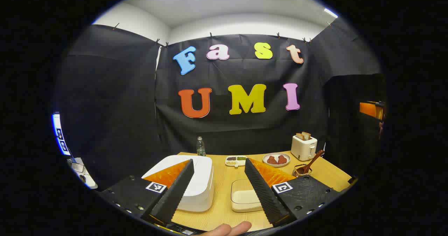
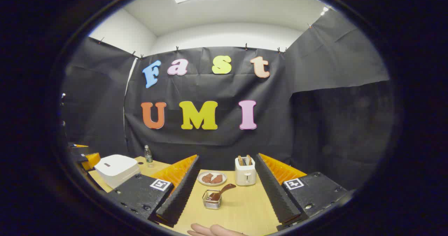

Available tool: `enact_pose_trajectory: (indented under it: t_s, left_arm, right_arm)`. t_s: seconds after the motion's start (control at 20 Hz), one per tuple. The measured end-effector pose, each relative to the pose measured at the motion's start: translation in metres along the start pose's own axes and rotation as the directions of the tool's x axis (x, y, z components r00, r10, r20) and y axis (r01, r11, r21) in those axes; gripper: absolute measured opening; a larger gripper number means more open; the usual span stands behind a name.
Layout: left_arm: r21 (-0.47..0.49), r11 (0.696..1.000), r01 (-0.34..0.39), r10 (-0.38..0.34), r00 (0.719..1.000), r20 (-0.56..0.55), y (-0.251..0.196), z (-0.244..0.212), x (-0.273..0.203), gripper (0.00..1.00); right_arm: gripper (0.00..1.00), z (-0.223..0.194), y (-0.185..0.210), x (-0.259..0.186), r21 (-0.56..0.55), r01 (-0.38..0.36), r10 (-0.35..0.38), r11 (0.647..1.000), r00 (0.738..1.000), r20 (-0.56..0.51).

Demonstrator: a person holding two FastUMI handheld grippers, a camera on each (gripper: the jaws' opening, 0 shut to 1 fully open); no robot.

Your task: Close the left gripper, press the button to open the rice cooker; take a wooden spoon from the chopstick holder with the right hand, scoop a spoonful of rice and pour it into the rice cooker, then put the wooden spoon back into the chopstick holder.

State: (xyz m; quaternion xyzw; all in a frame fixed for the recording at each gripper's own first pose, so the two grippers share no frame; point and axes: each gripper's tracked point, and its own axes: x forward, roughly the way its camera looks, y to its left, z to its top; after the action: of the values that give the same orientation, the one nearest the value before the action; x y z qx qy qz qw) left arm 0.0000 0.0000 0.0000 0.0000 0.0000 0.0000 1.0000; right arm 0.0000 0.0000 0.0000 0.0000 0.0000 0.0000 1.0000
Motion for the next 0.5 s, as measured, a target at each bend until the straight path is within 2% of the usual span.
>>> enact_pose_trajectory:
  t_s: [0.05,0.1,0.3,0.35,0.4,0.45,0.5]
  left_arm:
    - [0.003,1.0,0.012,-0.012,1.0,0.001,0.001,0.002,0.003,0.95]
    - [0.01,1.0,0.025,-0.025,1.0,0.009,0.001,0.003,0.007,0.97]
    - [0.014,1.0,0.028,-0.029,0.999,0.027,0.013,0.006,0.017,0.95]
    - [0.009,1.0,0.028,-0.029,0.999,0.03,0.017,0.007,0.02,0.95]
    - [0.006,1.0,0.026,-0.026,0.999,0.032,0.02,0.008,0.023,0.95]
    - [0.004,1.0,0.025,-0.025,0.999,0.031,0.023,0.008,0.024,0.95]
    - [0.002,1.0,0.029,-0.029,0.999,0.032,0.024,0.008,0.025,0.95]
  right_arm:
    - [0.96,0.01,0.0,0.003,0.009,0.008,-0.008,1.0,1.0,0.007]
    - [1.0,0.017,0.002,0.004,0.016,0.013,-0.013,1.0,1.0,0.014]
    - [1.0,0.037,0.017,0.006,0.025,0.038,-0.04,0.999,0.998,0.053]
    - [0.96,0.044,0.021,0.008,0.027,0.042,-0.044,0.999,0.997,0.062]
    - [1.0,0.05,0.023,0.01,0.032,0.047,-0.049,0.998,0.996,0.073]
    - [0.96,0.055,0.023,0.013,0.037,0.057,-0.06,0.998,0.995,0.079]
    - [1.0,0.055,0.023,0.013,0.039,0.065,-0.068,0.997,0.995,0.077]
